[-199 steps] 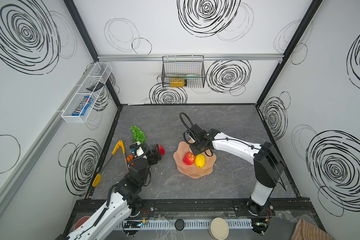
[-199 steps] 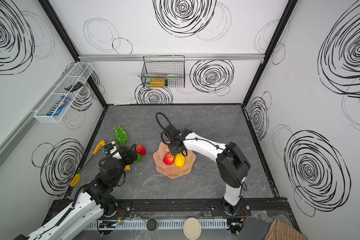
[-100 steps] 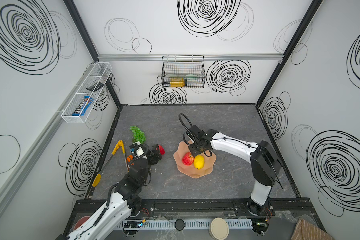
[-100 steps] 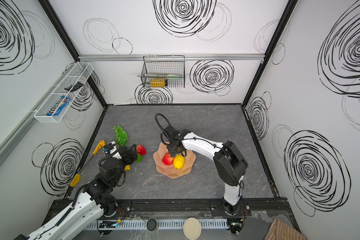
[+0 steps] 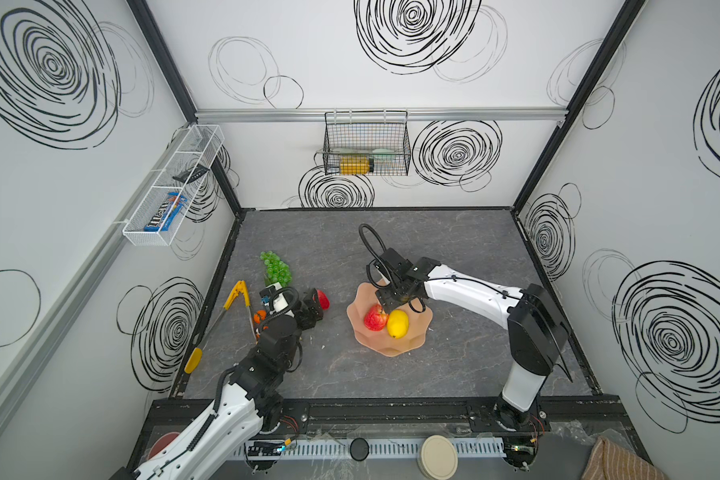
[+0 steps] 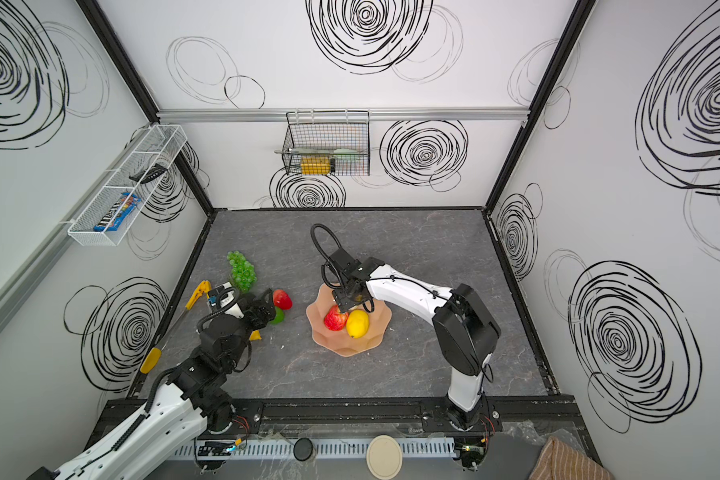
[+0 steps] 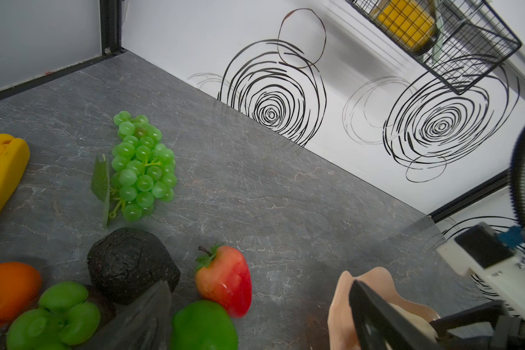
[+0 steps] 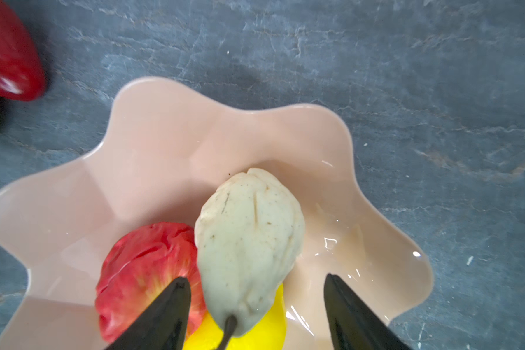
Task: Place and organize the fake fruits in the fruit bowl
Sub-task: 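Lower the cream pear into the bowl with the right gripper while the left withdraws, then open the right gripper and lift it off the cream pear, then lower the left gripper onto the dark avocado and close on it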
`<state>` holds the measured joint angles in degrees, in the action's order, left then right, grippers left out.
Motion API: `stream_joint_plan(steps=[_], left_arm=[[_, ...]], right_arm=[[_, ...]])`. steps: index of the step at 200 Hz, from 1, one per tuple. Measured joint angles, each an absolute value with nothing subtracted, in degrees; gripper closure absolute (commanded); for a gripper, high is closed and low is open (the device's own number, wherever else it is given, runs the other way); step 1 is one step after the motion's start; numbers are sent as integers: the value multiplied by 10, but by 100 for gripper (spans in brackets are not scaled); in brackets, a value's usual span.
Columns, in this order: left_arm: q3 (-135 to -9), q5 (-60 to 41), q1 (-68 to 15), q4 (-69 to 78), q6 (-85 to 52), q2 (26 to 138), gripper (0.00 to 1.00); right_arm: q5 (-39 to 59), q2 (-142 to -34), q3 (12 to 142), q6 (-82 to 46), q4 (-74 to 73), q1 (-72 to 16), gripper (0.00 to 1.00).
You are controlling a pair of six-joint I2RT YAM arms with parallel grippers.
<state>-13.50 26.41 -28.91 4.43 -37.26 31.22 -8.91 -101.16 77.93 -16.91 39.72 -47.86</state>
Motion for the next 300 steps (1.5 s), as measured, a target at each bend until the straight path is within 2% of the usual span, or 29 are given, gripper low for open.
stream_joint_plan(steps=[22, 65, 117, 139, 173, 252, 259, 268, 300], left_arm=[[-135, 261, -284, 45, -372, 333, 4], [-135, 249, -281, 50, -359, 369, 3], [-151, 237, -286, 53, -353, 406, 2], [-183, 259, -309, 16, -364, 429, 3], [-217, 277, -303, -22, -388, 455, 4], [-343, 213, -126, -85, -411, 668, 4], [-350, 206, -121, -88, -410, 686, 0], [-355, 197, -114, -90, -411, 705, 7], [-362, 178, -88, -100, -412, 740, 6]], right_arm=[[-105, -974, 779, -176, 402, -488, 17], [-149, -842, 729, -183, 387, -532, 17], [-148, -574, 473, -185, 216, -549, 18], [-137, -503, 375, -197, 140, -547, 16], [-117, -493, 291, -209, 64, -528, 16], [-50, -477, 153, -210, -57, -521, 14], [-45, -472, 142, -211, -63, -521, 14], [-38, -464, 126, -212, -72, -521, 14], [-31, -427, 106, -211, -87, -521, 13]])
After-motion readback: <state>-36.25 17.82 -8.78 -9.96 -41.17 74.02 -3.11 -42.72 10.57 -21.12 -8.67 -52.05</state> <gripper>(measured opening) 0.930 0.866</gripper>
